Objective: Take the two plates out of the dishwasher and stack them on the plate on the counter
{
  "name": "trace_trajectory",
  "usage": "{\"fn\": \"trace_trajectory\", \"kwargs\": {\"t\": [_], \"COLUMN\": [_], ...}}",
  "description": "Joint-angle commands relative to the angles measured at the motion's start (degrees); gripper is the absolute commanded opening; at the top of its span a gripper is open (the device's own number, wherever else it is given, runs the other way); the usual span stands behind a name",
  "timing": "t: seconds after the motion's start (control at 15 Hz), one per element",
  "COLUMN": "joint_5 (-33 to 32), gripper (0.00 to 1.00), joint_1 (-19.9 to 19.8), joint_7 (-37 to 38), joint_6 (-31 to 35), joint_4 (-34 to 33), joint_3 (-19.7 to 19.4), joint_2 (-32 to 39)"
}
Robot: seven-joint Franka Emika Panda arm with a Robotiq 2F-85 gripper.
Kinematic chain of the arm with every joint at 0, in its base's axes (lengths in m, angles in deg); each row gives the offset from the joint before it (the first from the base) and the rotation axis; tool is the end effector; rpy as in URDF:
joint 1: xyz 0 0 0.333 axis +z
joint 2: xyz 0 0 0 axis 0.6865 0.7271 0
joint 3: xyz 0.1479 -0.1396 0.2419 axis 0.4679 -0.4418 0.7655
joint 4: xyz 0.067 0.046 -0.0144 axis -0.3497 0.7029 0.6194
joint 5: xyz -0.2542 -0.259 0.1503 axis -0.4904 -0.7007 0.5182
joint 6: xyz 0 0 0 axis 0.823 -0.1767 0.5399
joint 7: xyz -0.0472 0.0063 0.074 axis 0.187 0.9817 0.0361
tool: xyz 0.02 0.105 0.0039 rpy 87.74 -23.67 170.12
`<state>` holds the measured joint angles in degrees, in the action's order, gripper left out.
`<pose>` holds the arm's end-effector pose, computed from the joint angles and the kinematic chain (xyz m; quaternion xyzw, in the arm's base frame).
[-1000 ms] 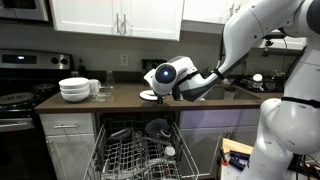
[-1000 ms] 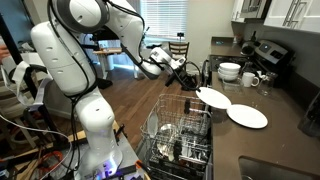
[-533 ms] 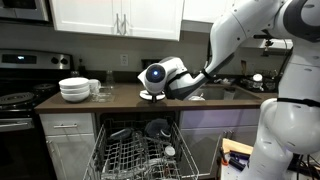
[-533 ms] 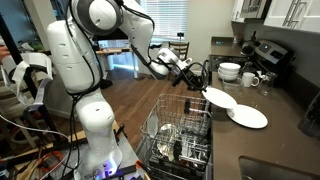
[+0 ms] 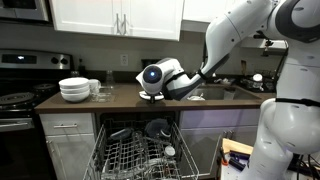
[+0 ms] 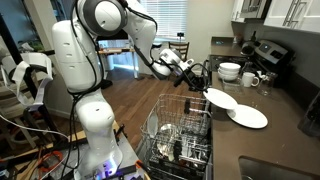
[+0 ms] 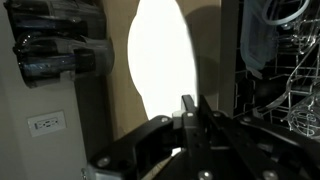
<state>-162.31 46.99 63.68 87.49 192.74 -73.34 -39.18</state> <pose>0.5241 0.0123 0.3559 0.8523 0.2165 0.1145 0.4623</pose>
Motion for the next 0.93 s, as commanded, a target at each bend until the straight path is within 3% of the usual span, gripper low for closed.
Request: {"fn": "trace_trajectory", "kwargs": {"t": [0.0,0.87], "joint_5": [-0.58,-6.11], "gripper": [0.02,0.02], "joint_1": [-0.83,-2.87], "joint_7": [0.71,4.78], "joint_6": [-0.01,2.23], "joint_4": [-0.87,-8.58], "joint_3": [0.16,-2.44], "joint_2": [1.31,9.48]}}
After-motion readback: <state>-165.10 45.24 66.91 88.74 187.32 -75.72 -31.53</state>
